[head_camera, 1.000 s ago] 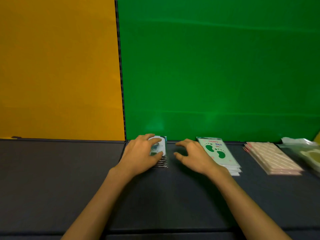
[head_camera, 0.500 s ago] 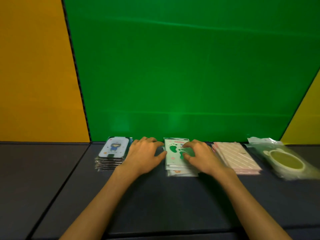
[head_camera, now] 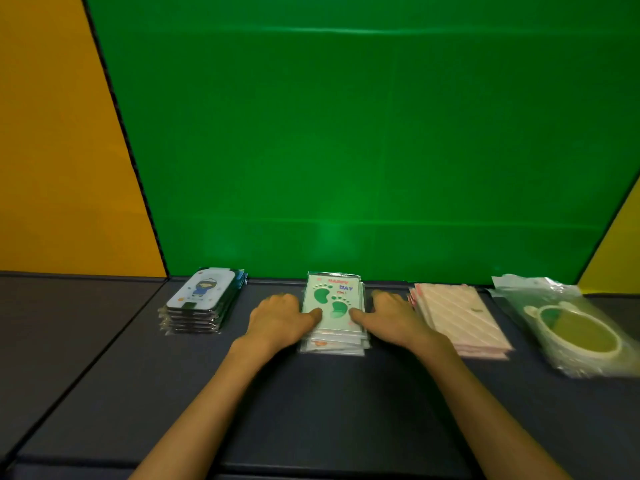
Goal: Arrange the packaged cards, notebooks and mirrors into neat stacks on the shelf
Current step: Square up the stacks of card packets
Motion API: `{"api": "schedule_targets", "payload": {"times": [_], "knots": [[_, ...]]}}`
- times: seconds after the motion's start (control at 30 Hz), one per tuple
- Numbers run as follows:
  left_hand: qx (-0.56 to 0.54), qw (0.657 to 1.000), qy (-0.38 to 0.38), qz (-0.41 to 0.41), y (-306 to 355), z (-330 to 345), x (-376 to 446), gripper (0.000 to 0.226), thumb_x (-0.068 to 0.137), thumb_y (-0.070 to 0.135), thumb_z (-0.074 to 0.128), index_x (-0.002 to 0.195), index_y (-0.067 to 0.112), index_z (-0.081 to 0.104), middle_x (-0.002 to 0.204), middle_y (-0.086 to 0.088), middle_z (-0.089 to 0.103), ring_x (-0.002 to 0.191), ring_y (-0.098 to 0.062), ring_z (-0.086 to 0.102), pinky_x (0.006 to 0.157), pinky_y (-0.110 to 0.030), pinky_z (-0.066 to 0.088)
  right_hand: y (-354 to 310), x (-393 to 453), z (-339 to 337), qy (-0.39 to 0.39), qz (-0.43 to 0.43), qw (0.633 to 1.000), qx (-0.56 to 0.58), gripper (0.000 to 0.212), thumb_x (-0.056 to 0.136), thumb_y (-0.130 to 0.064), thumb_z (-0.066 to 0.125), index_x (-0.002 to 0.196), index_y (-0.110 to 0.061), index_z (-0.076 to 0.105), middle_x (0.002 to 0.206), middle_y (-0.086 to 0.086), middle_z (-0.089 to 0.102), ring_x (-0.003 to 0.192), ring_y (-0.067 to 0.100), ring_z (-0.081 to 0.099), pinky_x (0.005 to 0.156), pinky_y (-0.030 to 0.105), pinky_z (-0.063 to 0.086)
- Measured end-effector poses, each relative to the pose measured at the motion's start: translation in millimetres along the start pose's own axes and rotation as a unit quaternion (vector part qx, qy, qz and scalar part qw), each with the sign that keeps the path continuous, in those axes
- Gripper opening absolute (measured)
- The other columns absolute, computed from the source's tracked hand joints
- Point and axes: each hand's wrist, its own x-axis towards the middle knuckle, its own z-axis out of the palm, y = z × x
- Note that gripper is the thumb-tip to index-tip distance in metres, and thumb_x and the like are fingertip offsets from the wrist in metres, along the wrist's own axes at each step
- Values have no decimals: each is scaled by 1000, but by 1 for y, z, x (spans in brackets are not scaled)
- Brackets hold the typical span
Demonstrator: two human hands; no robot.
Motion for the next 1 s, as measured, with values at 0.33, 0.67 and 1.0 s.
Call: {"api": "schedule_targets", "payload": {"times": [0.33,0.67,1.0], "knots": [[-264,959,-77,-70,-2,11,18,31,84,42,69,96,13,68,97,-3,72,87,-18,68,75,-33,55,-11,13,11,-18,68,989,127,23,82,-44,67,79,-24,56,105,1,70,93,17,65,57,26,43],[-509,851,-76,-101,-19,13,23,35,72,5,85,103,0,70,96,-10,77,92,-24,74,89,-36,58,-3,17,28,38,65,939,335,23,79,-22,80,99,-21,67,102,-4,74,89,8,70,87,36,58],[-482,871,48,85,-23,7,18,66,75,-11,76,131,17,55,123,-5,59,110,-12,62,86,-22,56,-17,12,30,175,-52,921,344,73,70,2,84,135,-17,54,115,2,52,106,11,61,91,22,54]]}}
